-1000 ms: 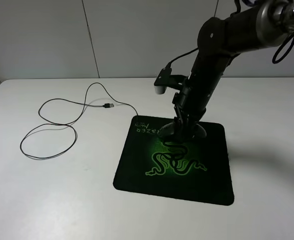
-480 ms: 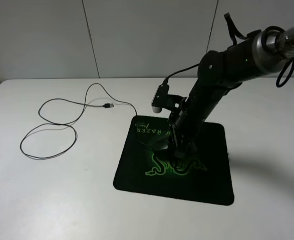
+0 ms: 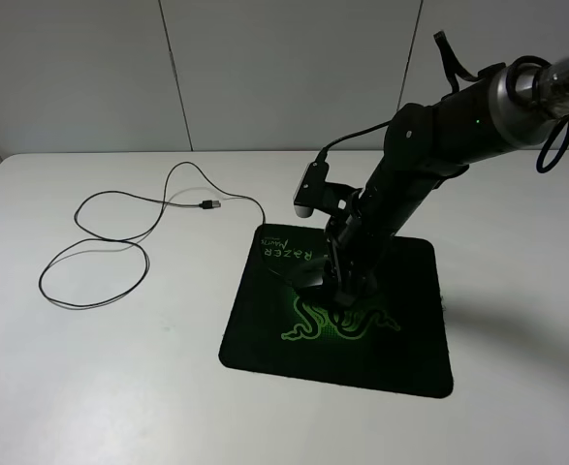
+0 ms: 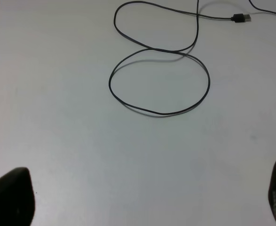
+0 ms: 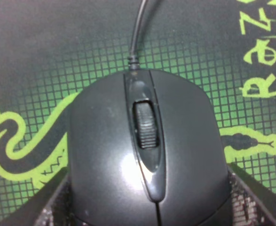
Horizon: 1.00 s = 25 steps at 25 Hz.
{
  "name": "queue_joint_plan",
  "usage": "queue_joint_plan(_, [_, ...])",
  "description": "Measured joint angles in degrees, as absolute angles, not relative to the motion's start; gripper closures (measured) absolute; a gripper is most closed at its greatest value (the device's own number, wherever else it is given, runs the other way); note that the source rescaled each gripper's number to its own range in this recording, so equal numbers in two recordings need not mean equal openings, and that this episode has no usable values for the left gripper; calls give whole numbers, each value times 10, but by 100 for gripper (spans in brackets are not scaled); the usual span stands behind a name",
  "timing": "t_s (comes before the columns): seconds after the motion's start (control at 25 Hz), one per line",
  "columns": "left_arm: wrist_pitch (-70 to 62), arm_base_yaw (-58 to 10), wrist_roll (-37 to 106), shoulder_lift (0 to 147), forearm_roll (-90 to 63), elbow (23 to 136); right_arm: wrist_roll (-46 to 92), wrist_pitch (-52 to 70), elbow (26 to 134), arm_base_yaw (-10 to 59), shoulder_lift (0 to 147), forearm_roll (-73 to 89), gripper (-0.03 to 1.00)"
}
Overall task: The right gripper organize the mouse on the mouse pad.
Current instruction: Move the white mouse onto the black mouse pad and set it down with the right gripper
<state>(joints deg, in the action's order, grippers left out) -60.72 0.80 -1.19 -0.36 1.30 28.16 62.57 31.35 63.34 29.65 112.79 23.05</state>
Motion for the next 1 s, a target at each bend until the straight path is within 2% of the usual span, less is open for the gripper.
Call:
queue_joint_plan(0.44, [-607, 8, -12, -4, 13, 282, 626, 314, 633, 297, 1128, 231, 96])
queue_joint_plan(0.48, [-607, 8, -12, -4, 13, 282, 625, 314, 633, 297, 1128, 231, 93])
queue_joint_plan(0.52, [-607, 8, -12, -4, 13, 282, 625, 314, 633, 297, 1128, 231, 85])
queue_joint_plan(0.56, [-607, 8, -12, -4, 13, 282, 624, 314, 633, 297, 1128, 231, 65])
queue_joint_plan(0.6, [-607, 8, -12, -4, 13, 282, 624, 314, 633, 297, 1128, 231, 39])
queue_joint_plan(0.64, [-607, 8, -12, -4, 13, 282, 624, 314, 633, 297, 1128, 231, 21])
queue_joint_plan(0.68, [-607, 8, -12, -4, 13, 282, 624, 314, 633, 297, 1128, 231, 13])
queue_joint_plan(0.76, [-607, 8, -12, -4, 13, 282, 624, 313, 633, 297, 1128, 231, 2])
queue_joint_plan(1.0, [-607, 8, -12, -4, 13, 282, 624, 313, 633, 297, 1128, 231, -3])
